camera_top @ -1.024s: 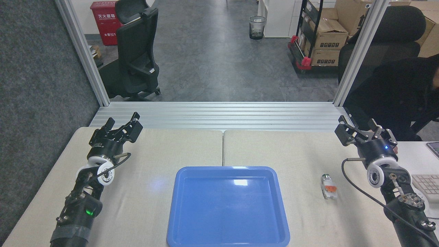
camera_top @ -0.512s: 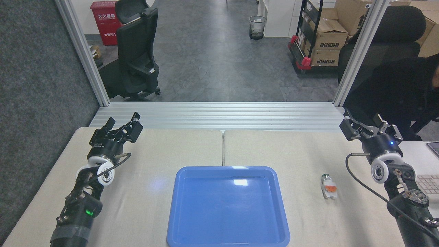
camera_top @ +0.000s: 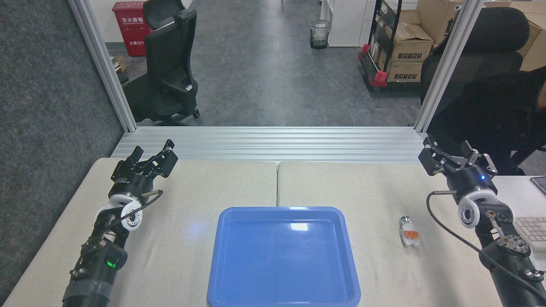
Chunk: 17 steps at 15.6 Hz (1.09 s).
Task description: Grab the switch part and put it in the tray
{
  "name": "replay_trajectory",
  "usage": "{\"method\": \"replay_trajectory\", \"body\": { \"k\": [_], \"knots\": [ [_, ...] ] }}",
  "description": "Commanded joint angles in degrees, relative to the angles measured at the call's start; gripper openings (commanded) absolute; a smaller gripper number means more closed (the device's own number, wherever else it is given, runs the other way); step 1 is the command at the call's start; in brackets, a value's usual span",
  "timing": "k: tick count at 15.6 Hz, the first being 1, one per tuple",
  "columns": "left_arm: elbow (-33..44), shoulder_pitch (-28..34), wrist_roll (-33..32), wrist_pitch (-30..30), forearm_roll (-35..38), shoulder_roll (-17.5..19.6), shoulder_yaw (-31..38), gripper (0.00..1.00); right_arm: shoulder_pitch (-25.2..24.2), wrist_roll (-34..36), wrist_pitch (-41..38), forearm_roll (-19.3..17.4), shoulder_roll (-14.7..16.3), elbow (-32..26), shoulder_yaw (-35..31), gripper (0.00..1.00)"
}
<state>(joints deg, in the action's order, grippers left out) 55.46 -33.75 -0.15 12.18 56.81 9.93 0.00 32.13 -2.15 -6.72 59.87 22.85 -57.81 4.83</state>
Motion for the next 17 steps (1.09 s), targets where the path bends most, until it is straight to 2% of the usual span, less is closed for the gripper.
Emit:
{"method": "replay_trajectory", "body": {
  "k": [1,17],
  "knots": [
    [0.00,0.00,-0.03,-0.05,0.06,0.00,-1.32,1.00,0.04,0.04,-0.05,0.07,-0.26,-0.20,1.32,0.98],
    [0.00,0.00,-0.03,-0.05,-0.03,0.00,-1.32,1.00,0.83,-0.04,-0.22,0.16,-0.26,-0.03,1.58,0.98]
  ]
}}
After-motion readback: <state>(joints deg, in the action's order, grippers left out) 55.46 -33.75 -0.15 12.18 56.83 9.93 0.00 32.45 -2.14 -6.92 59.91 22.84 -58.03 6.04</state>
